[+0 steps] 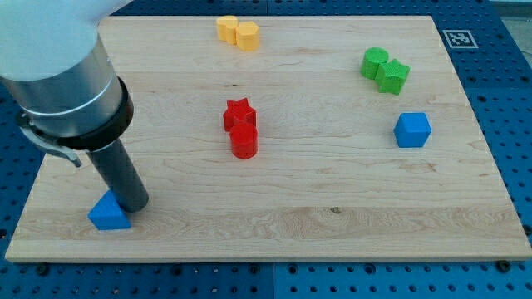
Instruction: Move the blue cube towards the blue triangle
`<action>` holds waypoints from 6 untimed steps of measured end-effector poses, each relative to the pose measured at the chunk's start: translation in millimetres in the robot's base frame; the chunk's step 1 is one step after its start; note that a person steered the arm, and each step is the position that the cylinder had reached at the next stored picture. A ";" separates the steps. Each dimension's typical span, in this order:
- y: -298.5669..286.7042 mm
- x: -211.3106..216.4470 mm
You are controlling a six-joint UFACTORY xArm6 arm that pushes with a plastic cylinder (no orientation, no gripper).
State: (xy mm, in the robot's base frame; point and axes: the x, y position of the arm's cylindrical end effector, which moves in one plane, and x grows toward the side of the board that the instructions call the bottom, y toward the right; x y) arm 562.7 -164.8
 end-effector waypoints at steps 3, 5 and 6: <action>203.6 -7.3; 418.7 -34.5; 478.8 -87.4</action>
State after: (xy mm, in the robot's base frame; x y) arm 475.3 314.1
